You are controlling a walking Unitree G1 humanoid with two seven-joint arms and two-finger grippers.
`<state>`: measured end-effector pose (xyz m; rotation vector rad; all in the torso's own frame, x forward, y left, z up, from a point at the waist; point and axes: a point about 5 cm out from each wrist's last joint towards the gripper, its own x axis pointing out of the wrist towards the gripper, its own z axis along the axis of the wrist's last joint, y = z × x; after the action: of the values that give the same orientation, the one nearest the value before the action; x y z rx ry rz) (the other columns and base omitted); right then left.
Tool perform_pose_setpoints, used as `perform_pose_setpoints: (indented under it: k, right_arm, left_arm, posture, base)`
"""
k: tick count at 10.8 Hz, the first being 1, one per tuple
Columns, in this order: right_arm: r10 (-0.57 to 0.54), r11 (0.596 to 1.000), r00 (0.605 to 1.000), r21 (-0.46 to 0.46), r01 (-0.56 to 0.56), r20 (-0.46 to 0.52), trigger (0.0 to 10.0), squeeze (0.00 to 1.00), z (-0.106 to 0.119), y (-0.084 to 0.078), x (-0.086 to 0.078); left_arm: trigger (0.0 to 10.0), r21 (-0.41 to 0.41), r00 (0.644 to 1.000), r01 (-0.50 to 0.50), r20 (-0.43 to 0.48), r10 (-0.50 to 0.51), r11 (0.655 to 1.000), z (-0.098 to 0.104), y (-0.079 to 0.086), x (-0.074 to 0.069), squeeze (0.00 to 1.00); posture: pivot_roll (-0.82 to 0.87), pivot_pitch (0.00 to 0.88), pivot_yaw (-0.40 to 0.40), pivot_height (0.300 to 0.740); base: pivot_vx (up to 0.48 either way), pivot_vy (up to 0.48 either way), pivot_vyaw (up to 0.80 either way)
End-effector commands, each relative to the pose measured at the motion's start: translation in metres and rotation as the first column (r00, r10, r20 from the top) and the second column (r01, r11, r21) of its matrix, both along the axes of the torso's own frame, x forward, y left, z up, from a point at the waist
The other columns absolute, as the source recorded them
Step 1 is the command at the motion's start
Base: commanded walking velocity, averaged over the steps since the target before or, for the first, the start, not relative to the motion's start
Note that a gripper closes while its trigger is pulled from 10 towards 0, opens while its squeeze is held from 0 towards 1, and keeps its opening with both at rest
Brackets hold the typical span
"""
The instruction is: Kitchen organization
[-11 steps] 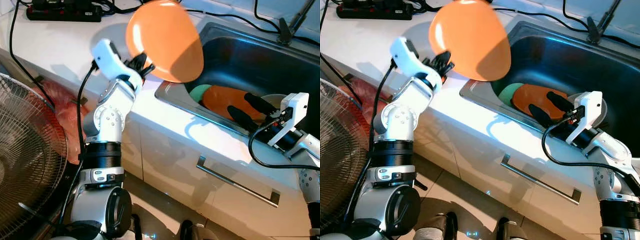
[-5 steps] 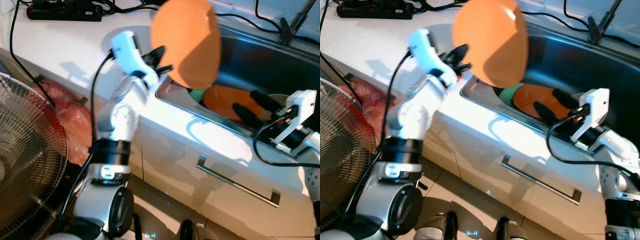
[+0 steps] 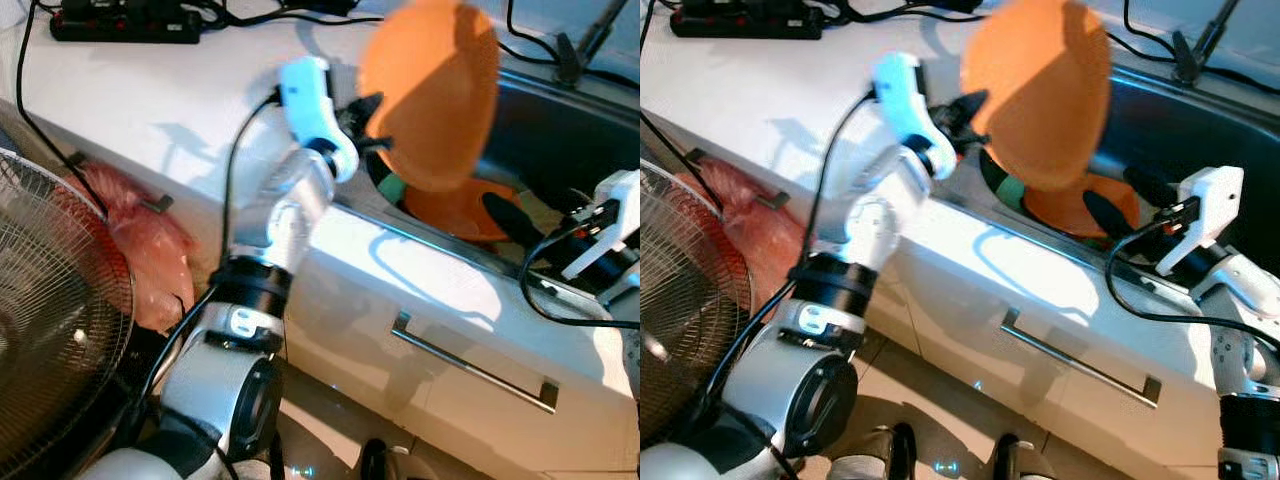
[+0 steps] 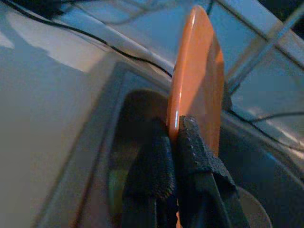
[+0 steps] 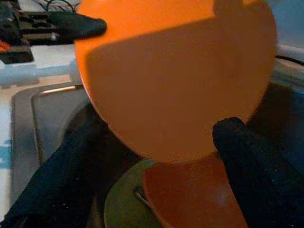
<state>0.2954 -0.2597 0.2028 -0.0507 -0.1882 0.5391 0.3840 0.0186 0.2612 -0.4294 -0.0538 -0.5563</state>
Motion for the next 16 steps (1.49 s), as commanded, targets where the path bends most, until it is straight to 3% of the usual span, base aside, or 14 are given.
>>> perform_pose_setpoints:
  k: [1,5,10,13,15,16]
  right_arm:
    - [-0.021,1.000,0.999,-0.014,0.021,0.041,10.0,0.00,0.010,-0.006,-0.004]
    - [-0.072,0.997,0.996,-0.028,0.073,0.047,10.0,0.00,0.012,-0.015,-0.012]
    - [-0.084,0.996,0.996,-0.029,0.085,0.038,10.0,0.00,0.011,-0.015,-0.018]
    - [-0.073,0.997,0.997,-0.023,0.074,0.028,10.0,0.00,0.006,-0.009,-0.020]
    - [-0.069,0.997,0.997,-0.021,0.069,0.022,10.0,0.00,0.004,-0.007,-0.021]
    - [-0.067,0.997,0.998,-0.022,0.068,0.020,10.0,0.00,0.004,-0.007,-0.021]
  left_arm:
    - [10.0,-0.010,0.995,0.069,0.078,-0.068,0.998,0.018,-0.021,-0.007,0.00]
    - [10.0,0.014,0.972,0.232,0.025,-0.232,0.973,0.004,-0.058,-0.010,0.00]
    - [10.0,0.023,0.951,0.308,-0.029,-0.307,0.951,-0.002,-0.084,-0.015,0.00]
    - [10.0,0.058,0.945,0.324,-0.073,-0.320,0.944,-0.016,-0.094,-0.020,0.00]
    - [10.0,0.137,0.950,0.308,-0.107,-0.295,0.941,-0.031,-0.095,-0.022,0.00]
    - [10.0,0.127,0.951,0.299,-0.117,-0.285,0.946,-0.032,-0.093,-0.021,0.00]
  posture:
    - [-0.04,0.180,0.007,0.740]
    - [-0.07,0.185,0.024,0.740]
    - [-0.09,0.188,0.032,0.740]
    - [-0.10,0.184,0.039,0.740]
    - [-0.11,0.184,0.042,0.740]
    - [-0.11,0.184,0.042,0.740]
  base:
    - [0.000,0.000,0.00]
    - [0.000,0.000,0.00]
    - [0.000,0.000,0.00]
    - [0.000,0.000,0.00]
    - [0.000,0.000,0.00]
    - [0.000,0.000,0.00]
